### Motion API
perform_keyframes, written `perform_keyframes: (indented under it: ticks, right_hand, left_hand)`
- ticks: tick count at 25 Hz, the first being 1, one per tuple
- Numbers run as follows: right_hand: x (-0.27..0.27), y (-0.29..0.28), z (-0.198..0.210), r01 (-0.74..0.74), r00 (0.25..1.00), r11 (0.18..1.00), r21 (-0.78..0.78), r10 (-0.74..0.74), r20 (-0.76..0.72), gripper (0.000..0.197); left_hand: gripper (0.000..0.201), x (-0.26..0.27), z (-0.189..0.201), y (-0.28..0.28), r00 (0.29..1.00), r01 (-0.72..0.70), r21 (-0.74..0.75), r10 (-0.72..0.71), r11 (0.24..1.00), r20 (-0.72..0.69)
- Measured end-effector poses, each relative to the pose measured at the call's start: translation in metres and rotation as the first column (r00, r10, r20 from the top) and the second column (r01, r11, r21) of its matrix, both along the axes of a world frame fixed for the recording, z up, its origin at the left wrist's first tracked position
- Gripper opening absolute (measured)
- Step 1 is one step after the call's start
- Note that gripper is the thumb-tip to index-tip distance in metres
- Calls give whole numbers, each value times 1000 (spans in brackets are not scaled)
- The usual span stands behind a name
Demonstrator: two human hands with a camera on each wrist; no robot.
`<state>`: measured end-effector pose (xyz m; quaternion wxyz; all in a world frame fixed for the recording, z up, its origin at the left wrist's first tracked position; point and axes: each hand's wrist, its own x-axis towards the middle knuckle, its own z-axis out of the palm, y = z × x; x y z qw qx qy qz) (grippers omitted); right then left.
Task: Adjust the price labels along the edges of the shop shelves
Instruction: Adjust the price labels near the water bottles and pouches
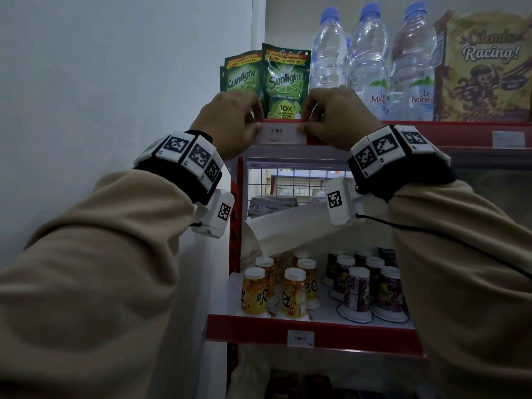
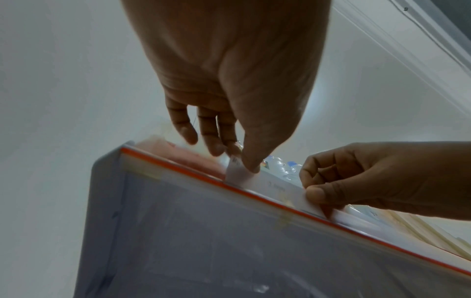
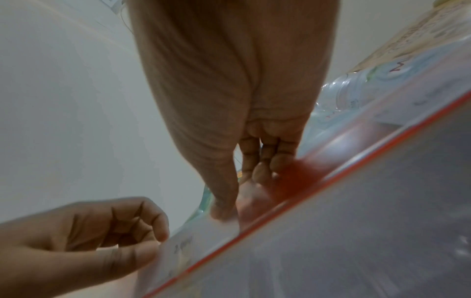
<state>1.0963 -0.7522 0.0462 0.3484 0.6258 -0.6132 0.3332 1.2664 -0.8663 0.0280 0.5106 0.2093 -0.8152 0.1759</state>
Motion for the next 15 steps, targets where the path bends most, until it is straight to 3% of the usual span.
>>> perform_keyframes:
  ticks: [5, 9, 15]
  right_hand:
    - [-1, -3, -19, 12, 1000, 990, -142, -10, 12, 22]
    - [-5, -3, -38, 35, 998, 978, -205, -43, -36, 25]
    - [-6, 7, -111, -137, 991, 955, -265, 130, -42, 19]
  left_hand:
    - [20, 1, -8, 6, 997, -39, -9, 38, 999, -68]
    - [34, -1, -23, 13, 982, -184, -11, 183, 983, -42]
    - [51, -12, -91, 30, 981, -191, 42, 192, 981, -24]
